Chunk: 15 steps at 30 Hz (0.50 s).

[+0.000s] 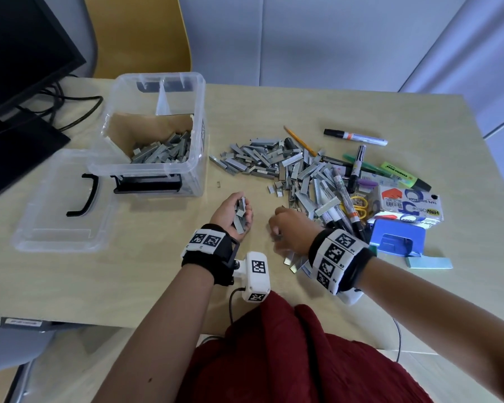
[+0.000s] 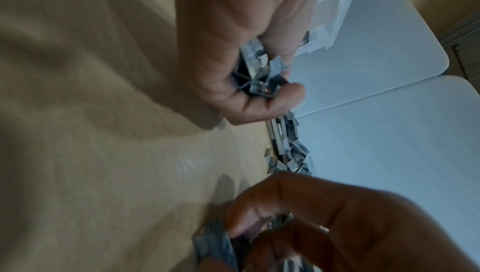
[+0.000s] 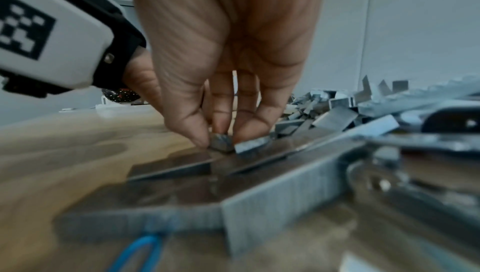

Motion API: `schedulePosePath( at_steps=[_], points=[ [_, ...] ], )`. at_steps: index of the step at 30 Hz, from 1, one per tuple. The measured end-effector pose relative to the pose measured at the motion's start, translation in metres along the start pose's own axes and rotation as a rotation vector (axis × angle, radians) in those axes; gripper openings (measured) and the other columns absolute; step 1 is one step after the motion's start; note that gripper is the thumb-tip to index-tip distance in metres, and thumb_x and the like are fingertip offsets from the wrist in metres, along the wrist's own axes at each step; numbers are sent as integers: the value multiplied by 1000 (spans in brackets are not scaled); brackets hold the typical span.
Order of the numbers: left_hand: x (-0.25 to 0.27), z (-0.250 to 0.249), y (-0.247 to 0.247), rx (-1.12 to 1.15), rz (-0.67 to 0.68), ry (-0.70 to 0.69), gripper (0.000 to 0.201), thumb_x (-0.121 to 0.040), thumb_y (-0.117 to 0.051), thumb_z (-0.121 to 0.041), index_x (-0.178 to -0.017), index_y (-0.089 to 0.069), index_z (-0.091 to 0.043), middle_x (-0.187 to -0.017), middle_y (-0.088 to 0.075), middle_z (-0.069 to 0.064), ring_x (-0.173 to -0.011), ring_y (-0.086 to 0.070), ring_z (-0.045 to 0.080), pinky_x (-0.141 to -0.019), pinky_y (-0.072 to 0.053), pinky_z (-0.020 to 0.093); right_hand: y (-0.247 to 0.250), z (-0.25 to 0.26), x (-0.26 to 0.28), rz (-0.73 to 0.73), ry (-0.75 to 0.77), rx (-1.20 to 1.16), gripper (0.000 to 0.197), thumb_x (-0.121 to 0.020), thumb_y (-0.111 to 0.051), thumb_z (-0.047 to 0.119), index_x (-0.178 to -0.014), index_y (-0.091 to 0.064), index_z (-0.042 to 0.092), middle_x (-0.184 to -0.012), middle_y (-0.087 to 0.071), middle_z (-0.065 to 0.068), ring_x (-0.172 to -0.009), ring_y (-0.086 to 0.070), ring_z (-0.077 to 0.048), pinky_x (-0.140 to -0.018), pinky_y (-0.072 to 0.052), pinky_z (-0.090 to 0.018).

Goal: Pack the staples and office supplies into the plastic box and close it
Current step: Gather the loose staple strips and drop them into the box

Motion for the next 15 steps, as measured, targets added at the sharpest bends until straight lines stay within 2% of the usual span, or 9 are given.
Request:
schedulePosePath(
  at_steps=[2, 4, 7, 8, 10, 11, 13, 15],
  points=[
    [1, 1, 1, 18, -6, -10, 34, -96, -46, -31, -67, -46, -13, -39, -48, -3, -27, -44, 6, -30, -37, 11, 7, -7, 1, -49, -75, -181, 14, -77, -70, 11, -88, -65, 5, -89, -60, 0, -86, -54, -14, -78, -50, -24],
    [0, 1, 3, 20, -9, -24, 35, -96, -46, -31, -66, -45, -12, -38, -47, -2, -27, -43, 6, -30, -37, 11, 17, -17, 4, -68, -154, -589, 5, -79, -67, 5, -81, -63, 6, -77, -59, 2, -71, -56, -11, -63, -46, -14],
    [0, 3, 2, 23, 0, -37, 35, -95, -47, -31, -66, -45, -12, -39, -48, -2, -27, -45, 7, -31, -36, 10, 30, -25, 13, -75, -144, -1479, 9, -83, -56, -1, -76, -56, 5, -75, -54, -7, -54, -52, -9, -51, -48, -17],
    [0, 4, 1, 10, 13, -38, 36, -95, -47, -32, -65, -45, -12, -39, -48, -2, -28, -46, 7, -32, -35, 10, 33, -28, 16, -84, -129, -1750, 7, -80, -60, 3, -77, -54, 6, -75, -53, -8, -54, -51, -10, -49, -49, -17],
    [0, 6, -4, -57, 40, -53, 41, -95, -47, -34, -60, -45, -12, -38, -48, 0, -28, -45, 9, -35, -31, 9, 34, -34, 17, -111, -19, -2139, 32, -61, -77, 11, -81, -53, 7, -73, -54, -6, -55, -52, -11, -47, -49, -18],
    [1, 6, -6, -104, 50, -63, 43, -95, -49, -34, -58, -45, -11, -38, -47, 1, -28, -44, 10, -35, -31, 9, 36, -35, 18, -115, 57, -2249, 40, -52, -81, 13, -81, -54, 8, -72, -54, -5, -55, -52, -11, -45, -47, -18],
    [4, 6, -14, -258, 61, -88, 42, -93, -53, -32, -58, -45, -11, -38, -47, 2, -29, -42, 10, -36, -31, 9, 38, -38, 20, -123, 135, -2319, 43, -44, -82, 14, -79, -59, 7, -72, -53, -5, -55, -51, -11, -41, -43, -17],
    [8, 5, -26, -463, 57, -137, 37, -92, -57, -28, -61, -47, -10, -40, -47, 2, -32, -40, 11, -36, -31, 11, 40, -44, 21, -146, 98, -2320, 41, -40, -82, 16, -75, -63, 6, -69, -53, -5, -52, -48, -11, -36, -39, -16]
  ],
)
Point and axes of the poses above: each hand's wrist, its own x-axis away from the middle knuckle, its own y-axis out of the back of the hand, z = x × y, the point moved 3 cm from there along -x, towards the middle knuckle
